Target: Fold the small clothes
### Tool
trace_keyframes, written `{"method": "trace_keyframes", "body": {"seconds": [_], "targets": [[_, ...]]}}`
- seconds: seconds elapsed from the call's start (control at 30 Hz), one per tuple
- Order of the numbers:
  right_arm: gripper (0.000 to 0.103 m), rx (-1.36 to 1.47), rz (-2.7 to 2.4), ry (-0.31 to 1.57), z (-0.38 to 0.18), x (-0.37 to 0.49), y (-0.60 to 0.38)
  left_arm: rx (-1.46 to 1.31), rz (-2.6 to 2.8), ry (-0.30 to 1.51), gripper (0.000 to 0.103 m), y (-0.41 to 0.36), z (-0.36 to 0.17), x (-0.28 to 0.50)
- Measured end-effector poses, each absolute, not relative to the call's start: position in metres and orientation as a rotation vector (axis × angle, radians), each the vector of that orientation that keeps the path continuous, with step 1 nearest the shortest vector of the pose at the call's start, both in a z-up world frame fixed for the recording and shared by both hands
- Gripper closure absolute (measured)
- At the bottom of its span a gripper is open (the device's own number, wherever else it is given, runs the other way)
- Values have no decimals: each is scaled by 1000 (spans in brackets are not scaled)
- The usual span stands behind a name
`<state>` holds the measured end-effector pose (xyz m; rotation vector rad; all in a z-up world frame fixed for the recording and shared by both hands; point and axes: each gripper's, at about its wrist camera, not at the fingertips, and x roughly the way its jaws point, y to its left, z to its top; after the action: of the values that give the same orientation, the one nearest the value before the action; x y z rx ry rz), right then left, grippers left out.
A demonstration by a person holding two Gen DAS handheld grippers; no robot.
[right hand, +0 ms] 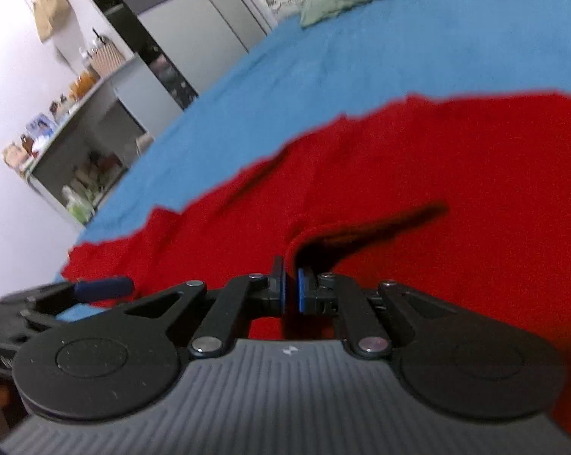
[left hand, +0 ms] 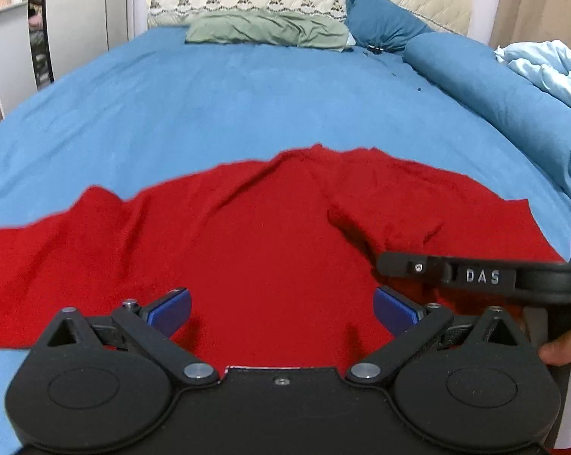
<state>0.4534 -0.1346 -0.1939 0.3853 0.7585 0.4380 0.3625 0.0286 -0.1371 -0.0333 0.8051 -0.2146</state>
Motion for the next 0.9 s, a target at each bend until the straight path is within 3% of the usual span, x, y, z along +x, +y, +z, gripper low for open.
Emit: {"method": "trace_keyframes", "body": {"seconds": [0.07, 0.13, 0.17, 0.2, 0.4, 0.53, 0.77, 0.9], "targets": [[72, 366, 440, 758, -194, 451, -140, -52, -234, 809, 0, 29, -138, 363], [49, 363, 459, 738, -182, 442, -155, -66, -268, 802, 0, 24, -134, 368], [33, 351, 448, 715, -175, 437, -159, -68, -288, 794, 0, 19, -131, 375], [26, 332, 428, 692, -167, 433, -170, -67, -310, 786, 0, 13, -130, 376], [16, 225, 230, 625, -132, 383, -238, 19, -385, 765, 3, -48, -139, 396], [16, 207, 117, 643, -134, 359, -269, 64, -340, 793, 26, -71, -157, 419], [16, 257, 51, 638, -155, 333, -304, -72, -231, 770, 38, -38, -161, 434], [16, 309, 34, 638, -164, 336, -312, -196, -173, 740, 39, 1, -162, 424]]}}
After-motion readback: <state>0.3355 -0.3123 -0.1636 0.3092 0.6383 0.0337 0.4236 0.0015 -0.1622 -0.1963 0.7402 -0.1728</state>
